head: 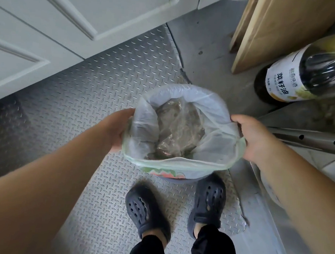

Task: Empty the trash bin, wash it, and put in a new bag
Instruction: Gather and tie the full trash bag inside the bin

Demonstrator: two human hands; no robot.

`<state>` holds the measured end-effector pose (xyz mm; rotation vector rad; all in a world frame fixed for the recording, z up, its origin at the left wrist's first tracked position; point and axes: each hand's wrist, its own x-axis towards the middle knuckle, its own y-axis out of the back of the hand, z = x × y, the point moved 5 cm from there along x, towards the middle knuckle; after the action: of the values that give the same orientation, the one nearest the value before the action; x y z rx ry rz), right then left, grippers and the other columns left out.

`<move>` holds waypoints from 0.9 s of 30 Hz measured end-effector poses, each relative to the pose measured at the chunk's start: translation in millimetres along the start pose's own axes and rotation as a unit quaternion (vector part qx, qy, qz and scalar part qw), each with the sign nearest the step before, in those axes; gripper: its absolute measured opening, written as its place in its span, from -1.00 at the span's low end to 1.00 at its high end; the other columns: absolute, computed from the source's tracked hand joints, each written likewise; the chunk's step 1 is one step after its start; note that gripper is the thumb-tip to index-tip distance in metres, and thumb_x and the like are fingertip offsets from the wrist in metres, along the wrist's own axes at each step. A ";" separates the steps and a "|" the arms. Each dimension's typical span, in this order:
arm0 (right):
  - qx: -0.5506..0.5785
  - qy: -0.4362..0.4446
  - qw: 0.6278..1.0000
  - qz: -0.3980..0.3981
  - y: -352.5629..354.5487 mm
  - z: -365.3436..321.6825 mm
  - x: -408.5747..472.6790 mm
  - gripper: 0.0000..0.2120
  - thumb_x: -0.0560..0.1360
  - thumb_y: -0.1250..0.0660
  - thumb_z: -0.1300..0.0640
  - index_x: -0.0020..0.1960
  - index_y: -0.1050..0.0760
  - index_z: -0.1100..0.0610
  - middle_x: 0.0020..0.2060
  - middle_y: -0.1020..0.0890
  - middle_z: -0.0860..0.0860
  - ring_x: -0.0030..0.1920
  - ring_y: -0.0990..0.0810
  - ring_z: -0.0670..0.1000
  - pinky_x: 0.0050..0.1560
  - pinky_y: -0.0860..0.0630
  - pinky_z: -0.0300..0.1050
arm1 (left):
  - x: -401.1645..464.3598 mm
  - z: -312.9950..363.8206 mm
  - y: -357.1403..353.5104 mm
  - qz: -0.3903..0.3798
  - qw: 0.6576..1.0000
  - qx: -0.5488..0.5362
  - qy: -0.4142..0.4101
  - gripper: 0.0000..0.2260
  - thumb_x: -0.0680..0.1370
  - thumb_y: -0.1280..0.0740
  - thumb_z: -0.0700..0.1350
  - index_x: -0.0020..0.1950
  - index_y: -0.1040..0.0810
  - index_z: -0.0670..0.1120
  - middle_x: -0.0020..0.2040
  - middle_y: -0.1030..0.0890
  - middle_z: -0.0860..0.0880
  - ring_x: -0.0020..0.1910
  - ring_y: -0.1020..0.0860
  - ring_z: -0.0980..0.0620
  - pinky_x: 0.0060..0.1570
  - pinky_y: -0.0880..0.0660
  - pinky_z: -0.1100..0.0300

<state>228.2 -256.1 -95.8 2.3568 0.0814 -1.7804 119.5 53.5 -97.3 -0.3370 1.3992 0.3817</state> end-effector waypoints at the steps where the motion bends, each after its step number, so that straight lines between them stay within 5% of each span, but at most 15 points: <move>1: -0.017 0.004 1.000 0.017 1.0 -4.0 0.3 -0.78 0.46 -0.35 0.10 -0.06 -0.71 0.20 -0.12 -0.72 0.20 -0.15 -0.71 0.19 -0.03 -0.65 0.15 | 0.7 2.8 0.0 0.016 1.000 0.011 -0.004 -0.76 0.58 -0.33 -0.09 0.08 -0.63 -0.24 0.00 -0.69 -0.18 -0.08 -0.71 -0.12 -0.05 -0.66 -0.08; 3: -0.043 0.032 0.996 0.075 4.9 -13.6 -1.3 -0.81 0.39 -0.40 0.22 -0.06 -0.67 0.29 -0.16 -0.70 0.24 -0.22 -0.70 0.21 -0.15 -0.67 0.18 | 0.5 11.8 6.5 0.096 0.995 0.017 -0.035 -0.77 0.52 -0.40 -0.22 0.15 -0.58 -0.25 0.10 -0.66 -0.25 0.04 -0.67 -0.19 0.10 -0.60 -0.18; 6: -0.093 0.151 0.973 0.145 6.6 -33.0 -6.4 -0.89 0.33 -0.41 0.30 -0.15 -0.56 0.28 -0.26 -0.60 0.21 -0.27 -0.61 0.14 -0.29 -0.54 0.00 | -10.3 33.1 15.5 0.204 0.969 -0.003 -0.137 -0.78 0.47 -0.45 -0.26 0.00 -0.48 -0.06 -0.04 -0.64 -0.17 -0.21 -0.63 -0.10 -0.12 -0.63 0.03; 10: -0.147 0.283 0.925 0.206 8.5 -50.2 -29.7 -0.75 0.35 -0.35 0.25 -0.32 -0.30 0.03 -0.37 -0.44 -0.02 -0.31 -0.42 0.04 -0.28 -0.40 -0.08 | -32.3 51.9 23.5 0.214 0.952 -0.045 -0.216 -0.77 0.51 -0.41 -0.26 -0.17 -0.43 0.01 -0.19 -0.54 -0.06 -0.38 -0.46 0.04 -0.35 -0.46 0.18; 13: -0.205 0.347 0.887 0.226 14.1 -52.4 -50.3 -0.69 0.36 -0.34 0.26 -0.36 -0.23 0.03 -0.43 -0.32 -0.06 -0.36 -0.30 0.02 -0.33 -0.31 -0.08 | -49.5 53.0 34.4 0.204 0.950 -0.094 -0.218 -0.76 0.52 -0.36 -0.33 -0.21 -0.43 -0.03 -0.16 -0.50 -0.09 -0.33 -0.47 0.03 -0.21 -0.53 0.12; 17: -0.214 0.358 0.876 0.241 24.6 -47.8 -64.5 -0.67 0.38 -0.33 0.28 -0.36 -0.21 0.03 -0.43 -0.31 -0.05 -0.34 -0.30 0.05 -0.31 -0.34 -0.01 | -63.3 47.4 42.2 0.208 0.948 -0.110 -0.213 -0.72 0.51 -0.32 -0.39 -0.25 -0.40 -0.05 -0.11 -0.48 -0.09 -0.28 -0.46 0.02 -0.05 -0.52 0.09; 22: -0.206 0.360 0.876 0.247 22.5 -59.8 -64.0 -0.69 0.38 -0.31 0.26 -0.35 -0.21 0.03 -0.42 -0.30 -0.05 -0.39 -0.26 0.00 -0.40 -0.32 -0.15 | -64.7 57.7 36.4 0.218 0.947 -0.045 -0.233 -0.72 0.51 -0.34 -0.34 -0.28 -0.36 -0.05 -0.20 -0.48 -0.08 -0.29 -0.47 -0.01 -0.11 -0.58 0.09; 24: -0.198 0.367 0.876 0.241 18.5 -65.0 -62.4 -0.69 0.38 -0.32 0.23 -0.35 -0.21 0.03 -0.43 -0.31 -0.06 -0.42 -0.25 -0.04 -0.49 -0.26 -0.28 | -63.4 62.3 31.5 0.219 0.944 -0.036 -0.245 -0.78 0.54 -0.36 -0.23 -0.26 -0.41 -0.06 -0.24 -0.51 -0.07 -0.32 -0.48 0.00 -0.13 -0.60 0.08; 27: -0.140 0.353 0.897 0.227 17.3 -68.1 -59.5 -0.72 0.38 -0.35 0.15 -0.35 -0.25 0.02 -0.42 -0.38 -0.03 -0.37 -0.36 0.00 -0.36 -0.37 -0.17 | -64.7 68.7 25.2 0.216 0.942 -0.042 -0.253 -0.84 0.58 -0.35 -0.03 -0.18 -0.50 -0.02 -0.21 -0.56 -0.06 -0.33 -0.52 0.02 -0.17 -0.60 0.11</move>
<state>278.8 -256.7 -18.9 2.4089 -0.1027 -0.6120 160.4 102.7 -23.6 0.0133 0.9400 0.8294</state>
